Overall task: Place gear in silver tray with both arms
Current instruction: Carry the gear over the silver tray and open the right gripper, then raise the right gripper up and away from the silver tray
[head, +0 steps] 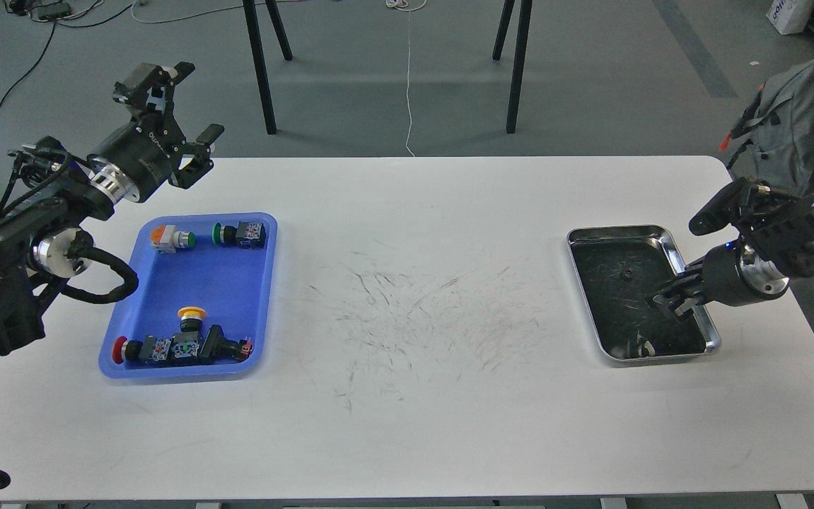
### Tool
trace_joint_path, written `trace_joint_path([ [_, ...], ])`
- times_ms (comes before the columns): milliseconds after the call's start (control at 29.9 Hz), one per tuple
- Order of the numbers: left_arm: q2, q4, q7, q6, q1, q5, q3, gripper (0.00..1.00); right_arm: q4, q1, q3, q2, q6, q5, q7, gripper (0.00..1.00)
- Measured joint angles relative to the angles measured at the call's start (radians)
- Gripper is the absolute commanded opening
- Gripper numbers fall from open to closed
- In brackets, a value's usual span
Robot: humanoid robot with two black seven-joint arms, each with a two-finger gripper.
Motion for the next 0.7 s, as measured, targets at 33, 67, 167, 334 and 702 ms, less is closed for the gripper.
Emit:
trace_joint_path([
  [33, 0.0, 0.0, 0.0, 0.0, 0.0, 0.0, 0.0, 1.0, -0.004, -0.009, 0.001, 0.0, -0.001, 0.0, 0.0, 0.03],
  [67, 0.0, 0.0, 0.0, 0.0, 0.0, 0.0, 0.0, 1.0, -0.008, -0.015, 0.003, 0.0, -0.002, 0.0, 0.0, 0.03],
  [167, 0.001, 0.0, 0.0, 0.0, 0.0, 0.002, 0.0, 1.0, -0.016, -0.027, 0.008, 0.003, -0.004, 0.0, 0.0, 0.03],
  [334, 0.001, 0.0, 0.0, 0.0, 0.002, 0.002, 0.0, 1.0, -0.02, -0.042, 0.011, 0.014, -0.006, 0.0, 0.0, 0.08],
  [702, 0.0, 0.0, 0.0, 0.0, 0.003, 0.001, 0.0, 1.0, -0.032, -0.059, 0.024, 0.021, -0.007, 0.004, 0.0, 0.52],
])
